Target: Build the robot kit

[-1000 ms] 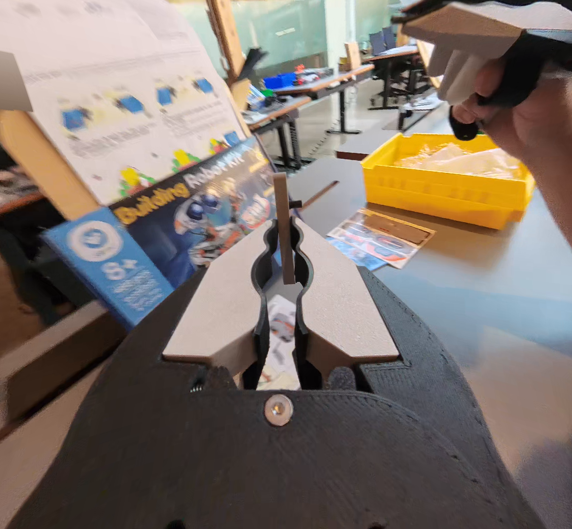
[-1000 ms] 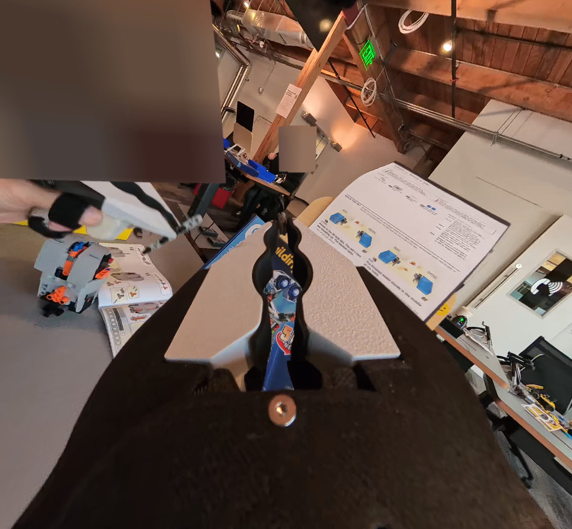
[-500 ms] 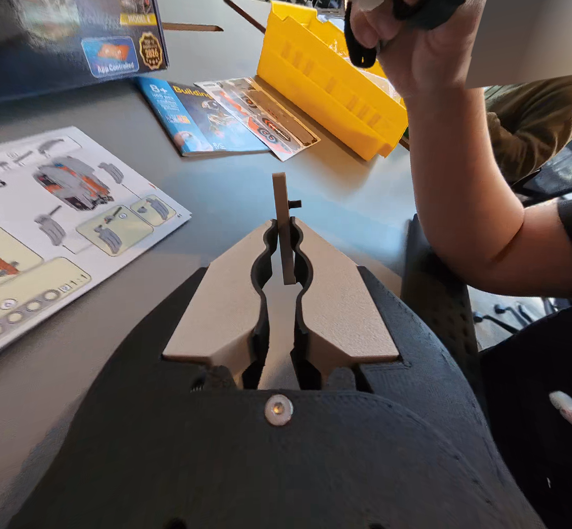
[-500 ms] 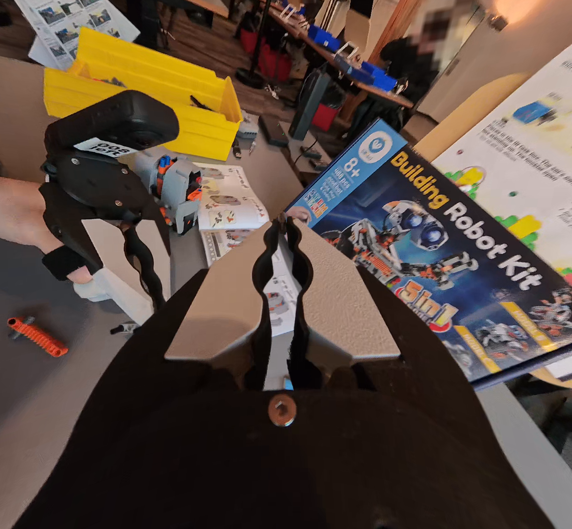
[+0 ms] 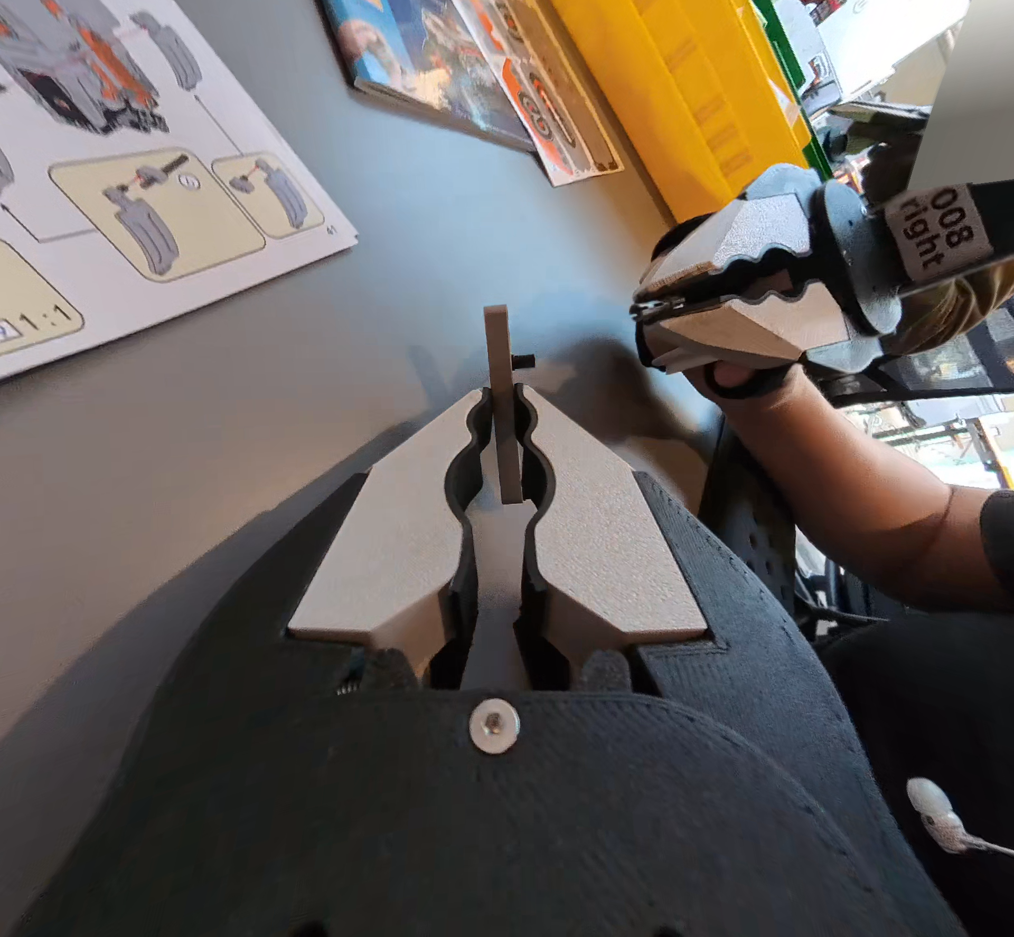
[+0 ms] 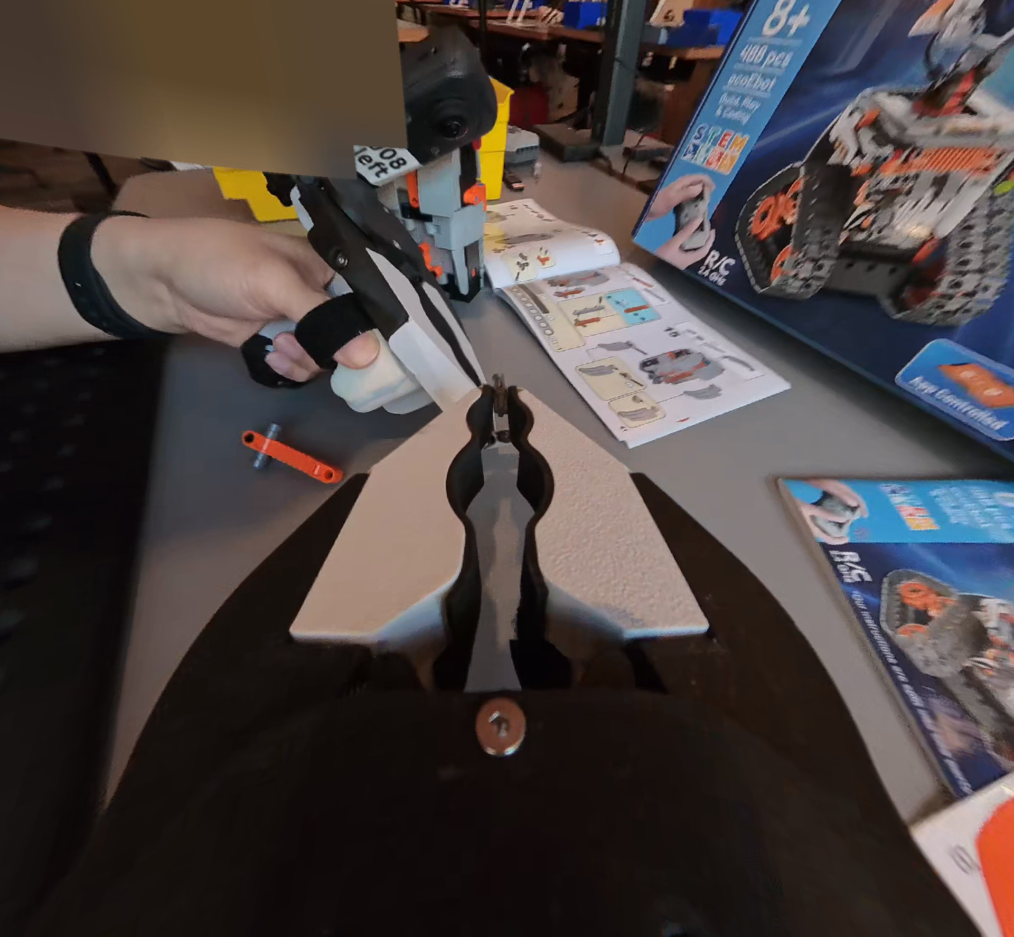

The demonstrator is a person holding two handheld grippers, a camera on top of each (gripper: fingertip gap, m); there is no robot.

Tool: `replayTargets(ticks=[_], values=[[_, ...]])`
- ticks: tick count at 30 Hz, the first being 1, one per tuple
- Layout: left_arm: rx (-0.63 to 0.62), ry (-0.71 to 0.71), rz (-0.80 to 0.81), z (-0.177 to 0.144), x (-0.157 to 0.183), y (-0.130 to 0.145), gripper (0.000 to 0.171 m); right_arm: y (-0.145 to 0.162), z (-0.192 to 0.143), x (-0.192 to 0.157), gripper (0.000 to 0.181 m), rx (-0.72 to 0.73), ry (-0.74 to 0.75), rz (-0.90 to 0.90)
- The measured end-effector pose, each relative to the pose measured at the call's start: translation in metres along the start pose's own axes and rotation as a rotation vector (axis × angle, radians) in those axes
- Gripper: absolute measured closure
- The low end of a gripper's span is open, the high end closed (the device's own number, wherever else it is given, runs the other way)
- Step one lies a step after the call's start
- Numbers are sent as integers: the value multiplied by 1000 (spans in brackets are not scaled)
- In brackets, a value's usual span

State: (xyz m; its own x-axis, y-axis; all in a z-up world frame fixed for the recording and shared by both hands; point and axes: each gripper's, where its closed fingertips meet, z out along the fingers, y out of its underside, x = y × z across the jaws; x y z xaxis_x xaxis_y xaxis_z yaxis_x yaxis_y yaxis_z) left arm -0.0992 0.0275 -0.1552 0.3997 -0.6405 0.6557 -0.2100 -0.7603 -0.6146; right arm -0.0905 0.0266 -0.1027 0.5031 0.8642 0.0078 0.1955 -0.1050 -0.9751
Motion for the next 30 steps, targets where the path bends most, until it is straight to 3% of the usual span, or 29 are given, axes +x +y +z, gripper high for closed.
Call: replayTargets(ticks=[7, 12, 30], values=[[-8, 13, -53, -2, -6, 2, 166, 16, 15, 7, 178, -108, -105, 128], [2, 34, -65, -3, -6, 1, 166, 34, 20, 6, 178, -236, -77, 73], [2, 46, -4, -3, 0, 2, 166, 37, 21, 6, 178, -261, -91, 104]])
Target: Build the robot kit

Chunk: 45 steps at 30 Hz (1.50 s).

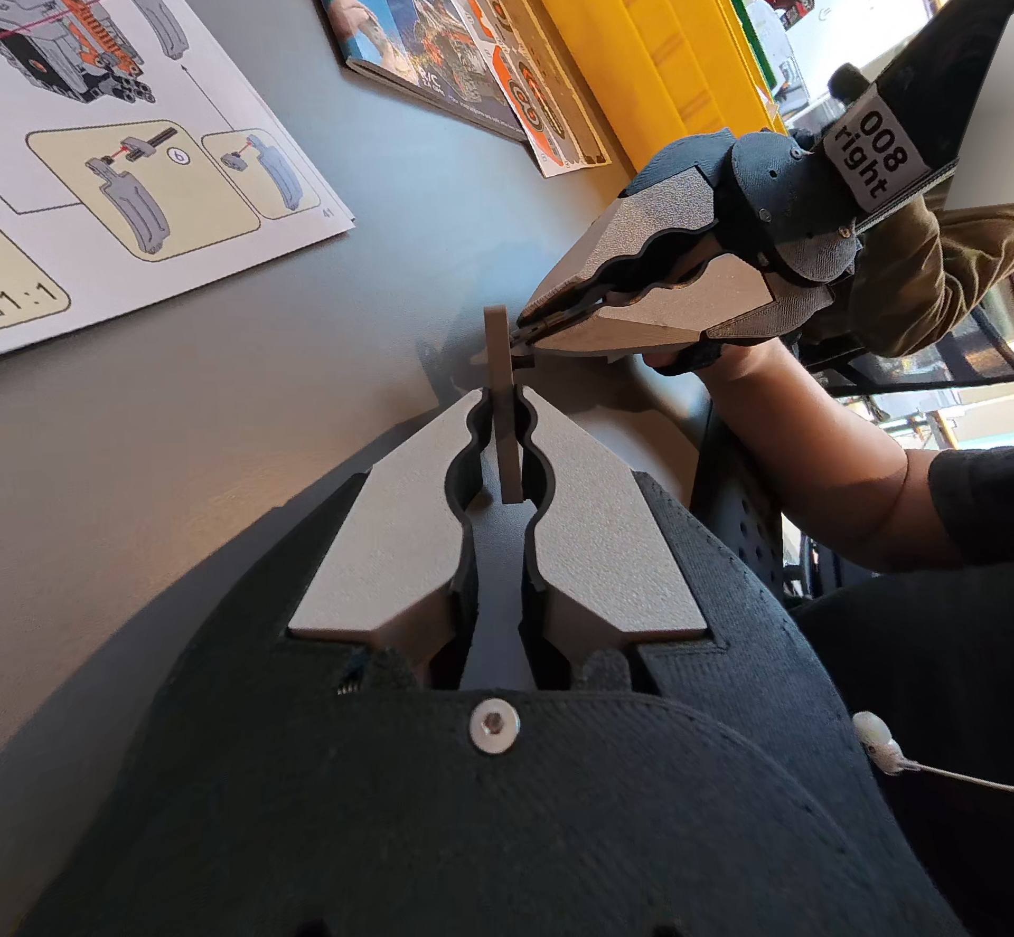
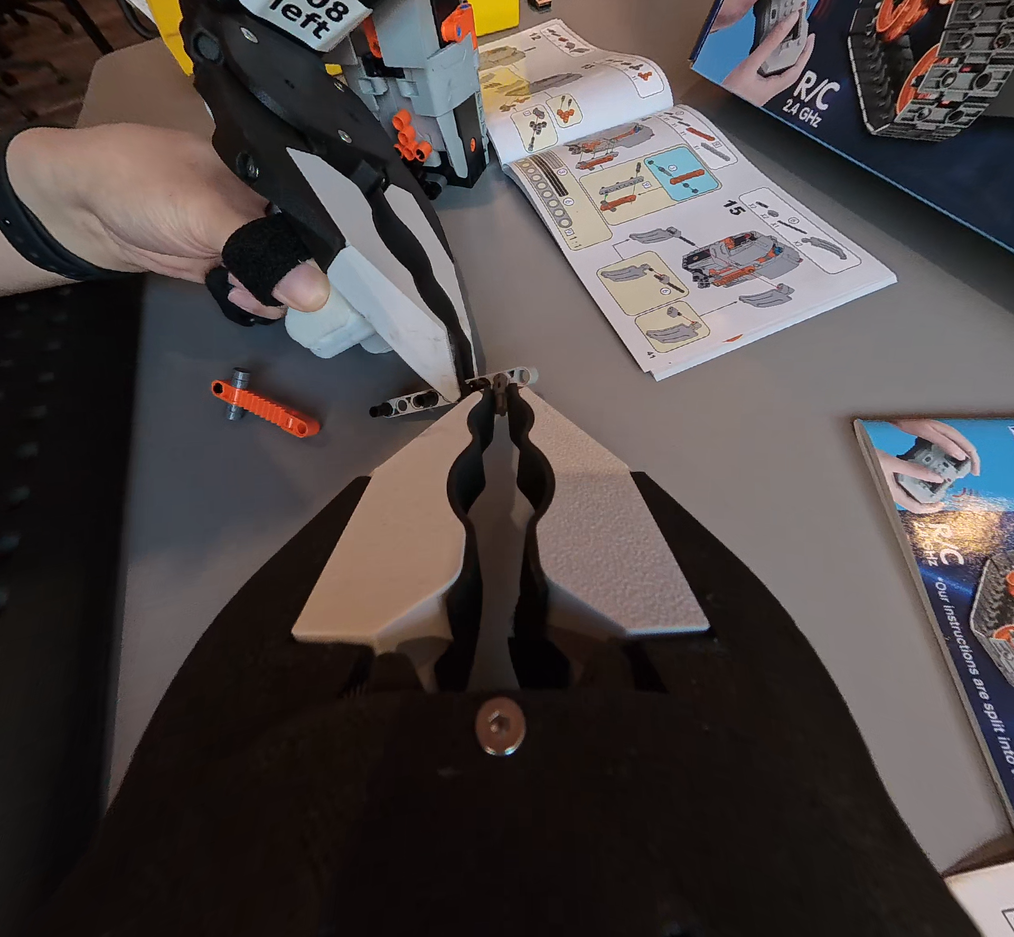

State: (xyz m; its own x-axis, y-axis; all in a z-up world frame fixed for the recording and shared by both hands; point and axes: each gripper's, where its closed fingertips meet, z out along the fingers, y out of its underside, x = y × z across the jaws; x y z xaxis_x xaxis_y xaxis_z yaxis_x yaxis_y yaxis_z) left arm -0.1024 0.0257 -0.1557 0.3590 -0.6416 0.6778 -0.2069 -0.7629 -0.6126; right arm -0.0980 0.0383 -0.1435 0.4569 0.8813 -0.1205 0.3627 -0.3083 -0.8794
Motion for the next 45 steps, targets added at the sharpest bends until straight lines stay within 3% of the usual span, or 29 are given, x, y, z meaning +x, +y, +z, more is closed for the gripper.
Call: replayTargets(ticks=[6, 11, 18, 28, 45], values=[[-6, -12, 59, 0, 2, 0, 166, 2, 0, 0, 178, -7, -13, 37], [-63, -113, 220, 3, -1, 6, 166, 8, 2, 0, 178, -49, -11, 60], [-94, -171, 288, 5, -5, 10, 165, 16, 5, 1, 178, -101, 30, 43], [-96, -145, 288, 6, -2, 12, 165, 14, 4, 0, 178, -85, 41, 15], [-152, -96, 442, 9, 10, 21, 165, 17, -9, -12, 178, -72, -72, -44]])
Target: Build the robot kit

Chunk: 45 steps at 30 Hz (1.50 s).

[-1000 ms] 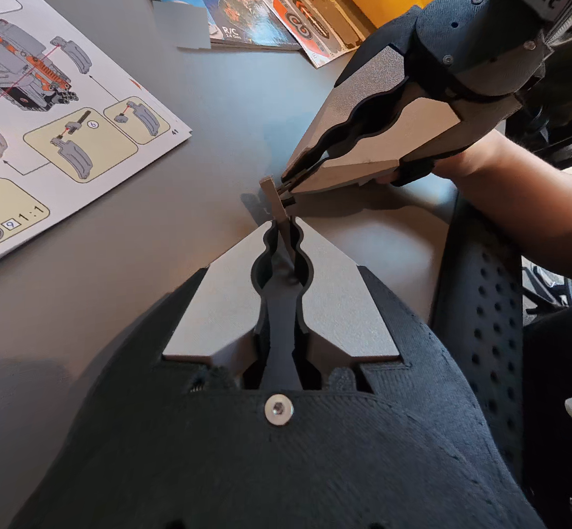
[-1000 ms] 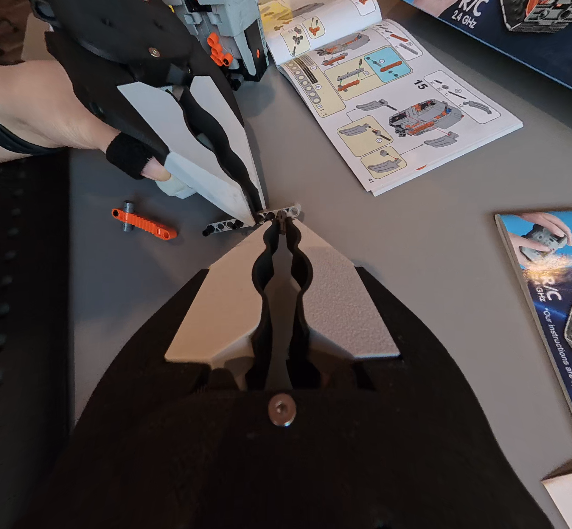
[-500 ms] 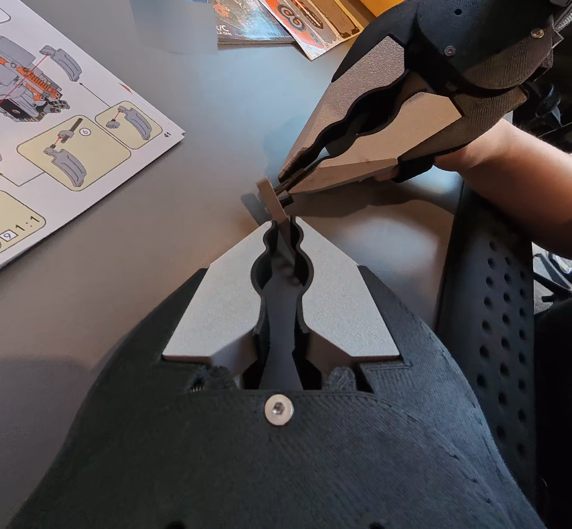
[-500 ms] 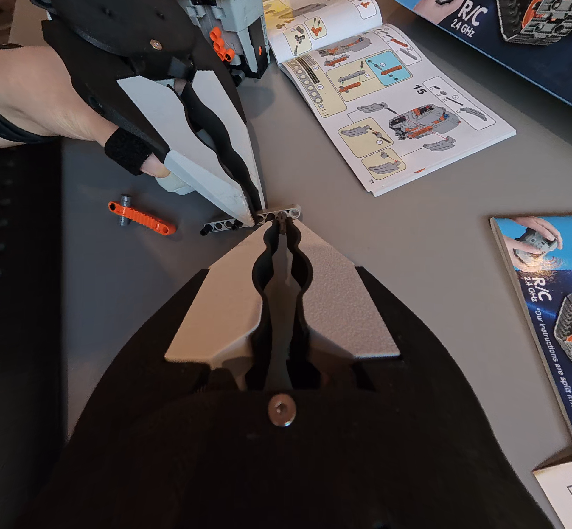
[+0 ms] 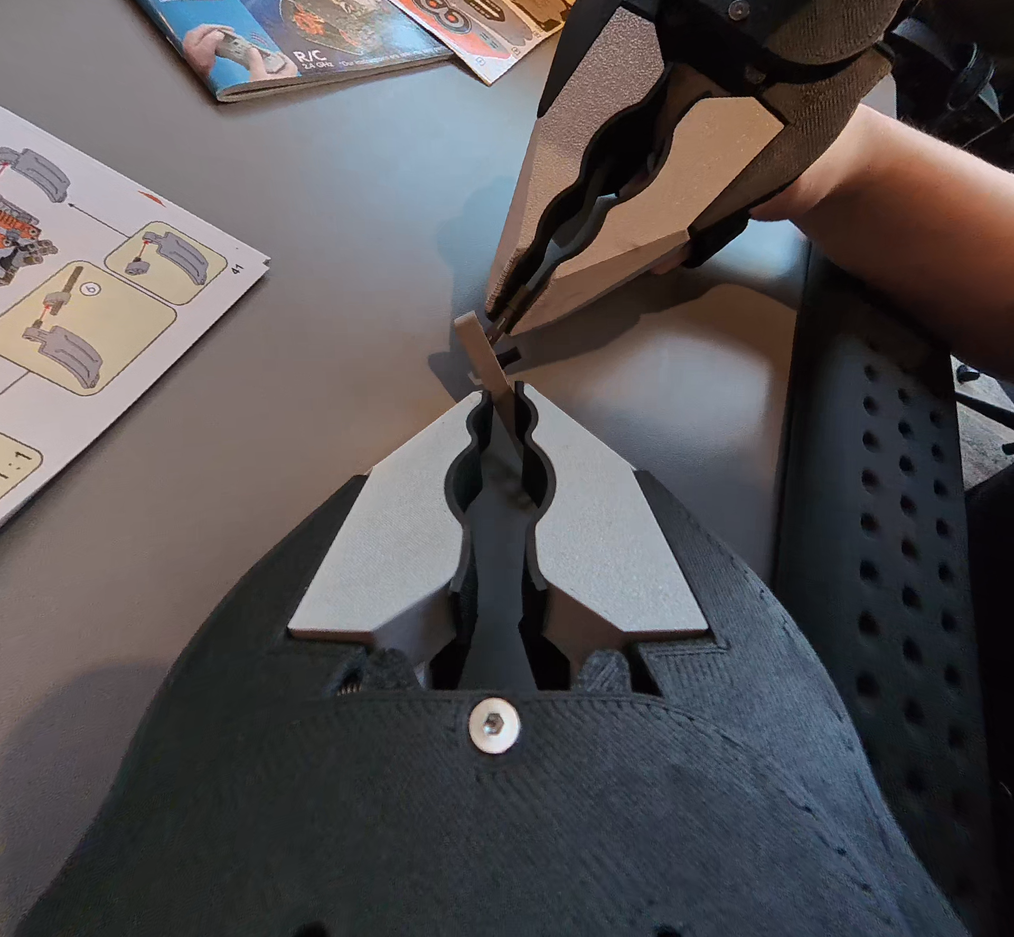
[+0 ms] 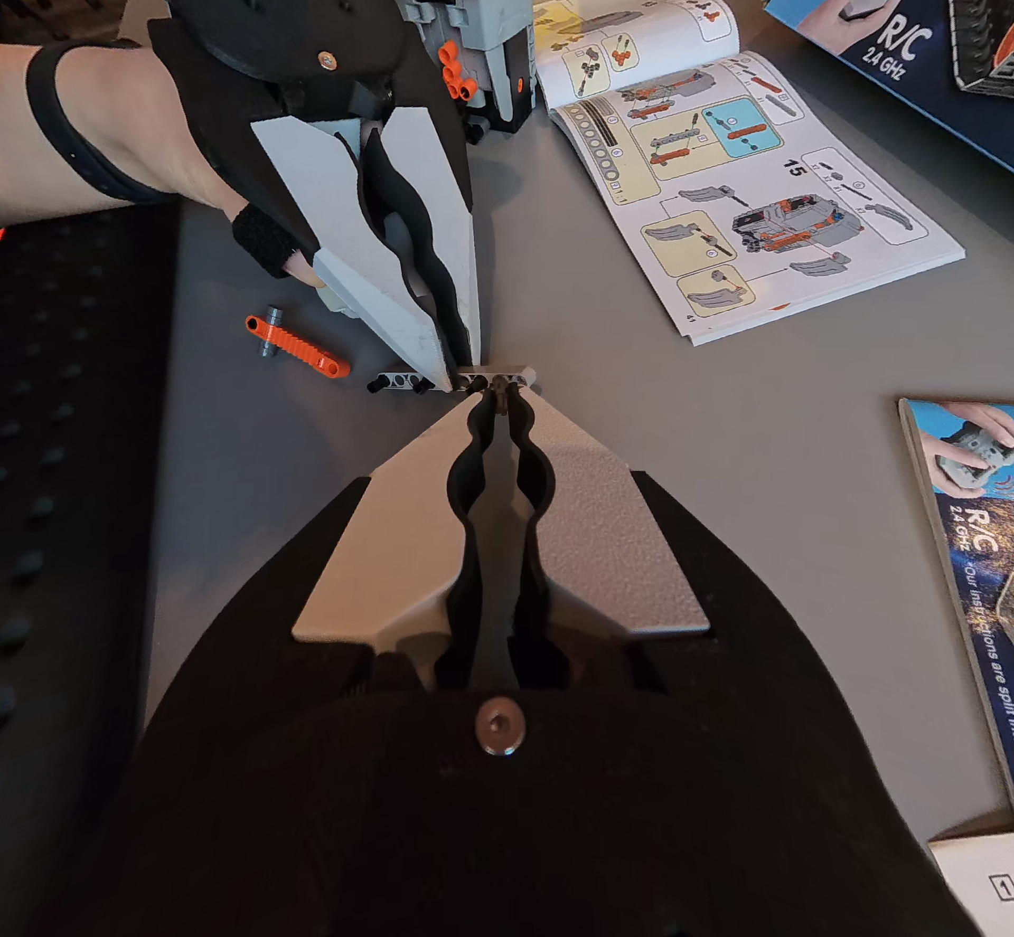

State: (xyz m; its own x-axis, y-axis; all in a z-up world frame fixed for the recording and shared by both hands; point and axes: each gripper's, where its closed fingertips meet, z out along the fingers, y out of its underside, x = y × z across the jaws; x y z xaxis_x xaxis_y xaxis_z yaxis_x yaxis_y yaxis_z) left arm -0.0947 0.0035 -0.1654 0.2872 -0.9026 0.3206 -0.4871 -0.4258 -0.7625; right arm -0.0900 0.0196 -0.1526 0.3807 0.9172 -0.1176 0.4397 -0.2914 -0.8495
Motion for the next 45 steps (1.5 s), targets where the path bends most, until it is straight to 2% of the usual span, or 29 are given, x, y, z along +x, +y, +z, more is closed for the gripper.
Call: replayTargets(ticks=[11, 29, 30, 32, 34, 40, 45], values=[[-23, -1, 34, 0, 0, 3, 165, 4, 3, -1, 178, -31, 1, 9], [-40, 38, -3, 0, 1, 6, 165, 12, 7, 0, 177, -86, 16, 21], [-28, 86, 2, -1, 8, 4, 165, 14, 9, 0, 178, -104, 22, 15], [52, 310, -100, -1, 44, -9, 171, 18, 13, 5, 178, -145, 64, 3], [-62, 246, -135, 13, 39, 7, 171, 18, 14, 2, 178, -143, 47, -11], [9, 158, -95, 6, 21, -2, 171, 18, 14, 2, 178, -144, 56, -17], [-14, 157, -20, -7, 29, -9, 171, 18, 14, 1, 178, -145, 48, -19]])
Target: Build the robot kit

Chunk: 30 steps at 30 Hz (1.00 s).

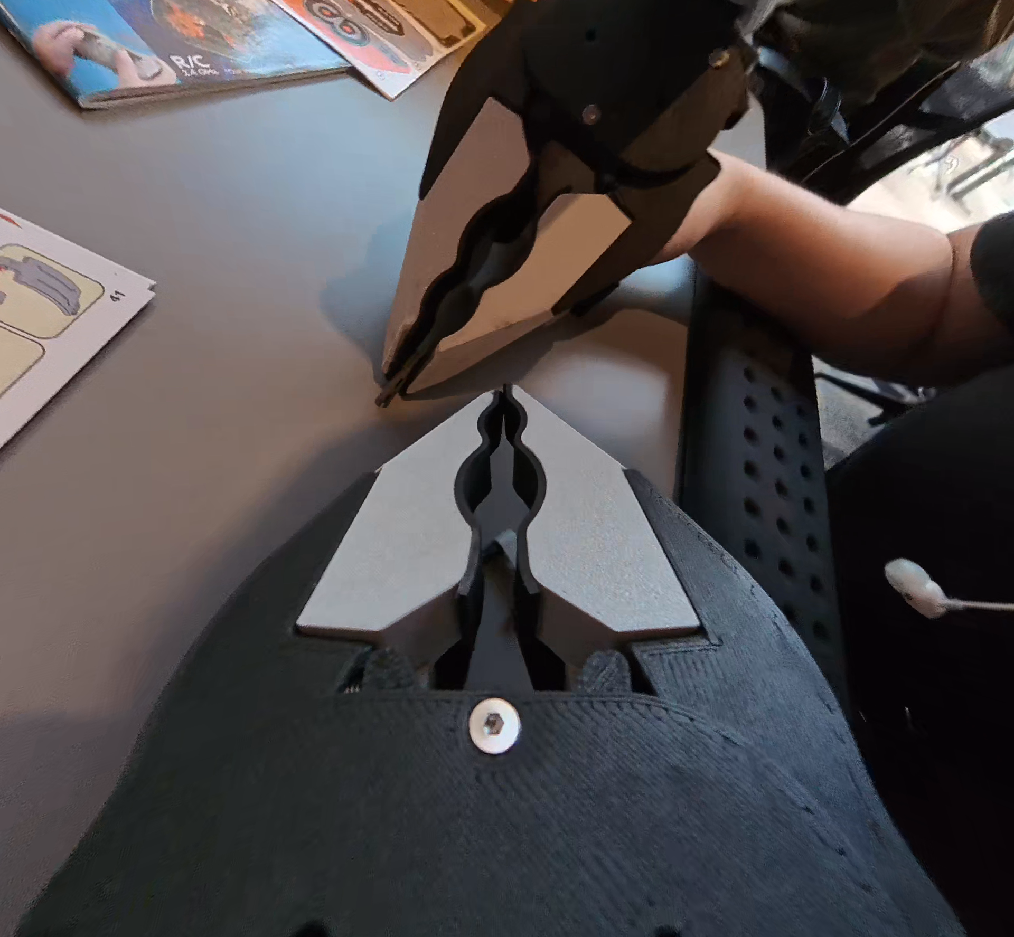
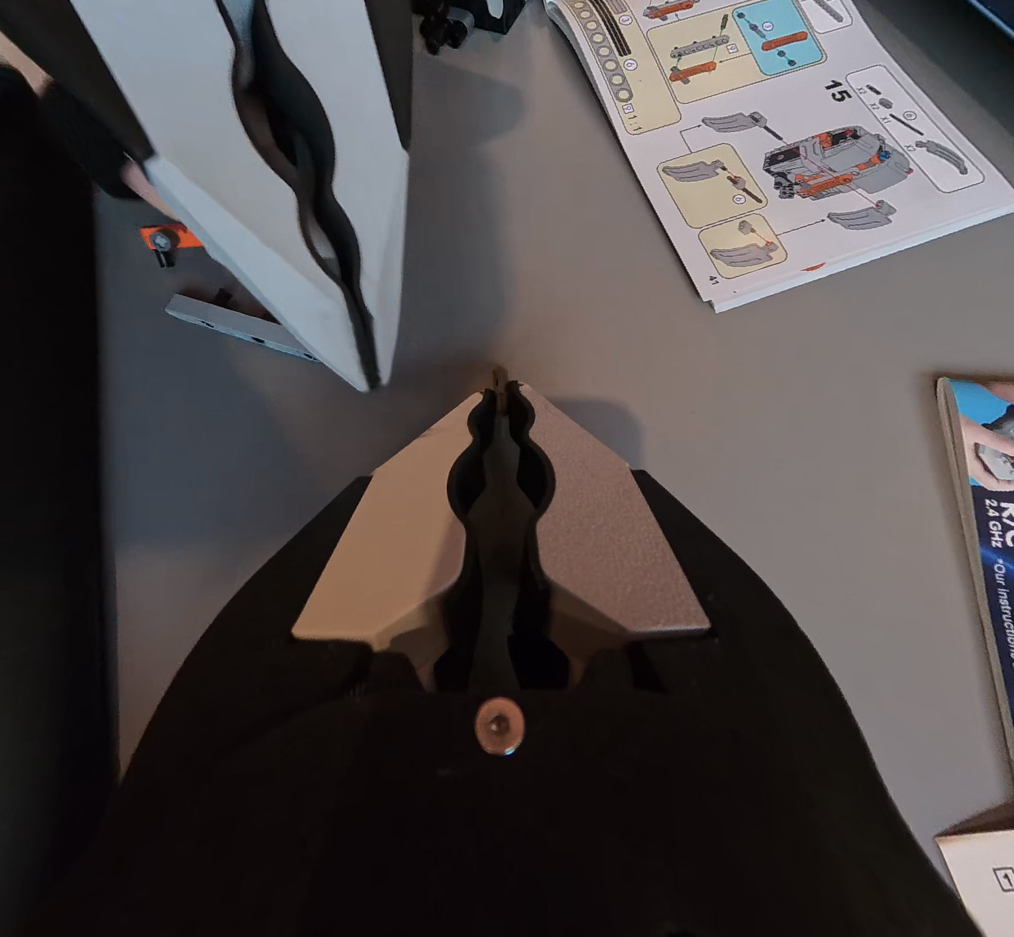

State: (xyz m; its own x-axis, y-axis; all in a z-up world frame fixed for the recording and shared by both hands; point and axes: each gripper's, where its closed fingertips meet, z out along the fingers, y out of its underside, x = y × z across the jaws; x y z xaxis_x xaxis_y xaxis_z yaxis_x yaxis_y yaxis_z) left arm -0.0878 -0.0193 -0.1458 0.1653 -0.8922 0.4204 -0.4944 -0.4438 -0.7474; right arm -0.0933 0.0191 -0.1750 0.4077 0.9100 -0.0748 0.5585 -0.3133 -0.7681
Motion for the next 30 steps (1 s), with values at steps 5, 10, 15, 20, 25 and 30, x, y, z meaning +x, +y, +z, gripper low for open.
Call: replayTargets(ticks=[5, 10, 15, 20, 25, 30], values=[[-264, -210, 31, -26, -1, 34, 147, -6, -2, 0, 177, 20, 0, -11], [-403, -328, 24, -37, 18, 63, 143, -12, -8, 2, 177, 46, 19, -16], [-517, -415, 155, -30, 18, 78, 153, -15, -11, 2, 177, 51, 36, -34], [-645, -279, 700, -19, 11, 67, 165, -16, -16, -2, 177, 66, 17, -37], [-615, -440, 818, -40, -31, 32, 156, -15, -22, -30, 177, 72, -118, -54], [-377, -460, 375, -55, -3, 28, 148, -14, -18, -24, 177, 30, -39, -123]])
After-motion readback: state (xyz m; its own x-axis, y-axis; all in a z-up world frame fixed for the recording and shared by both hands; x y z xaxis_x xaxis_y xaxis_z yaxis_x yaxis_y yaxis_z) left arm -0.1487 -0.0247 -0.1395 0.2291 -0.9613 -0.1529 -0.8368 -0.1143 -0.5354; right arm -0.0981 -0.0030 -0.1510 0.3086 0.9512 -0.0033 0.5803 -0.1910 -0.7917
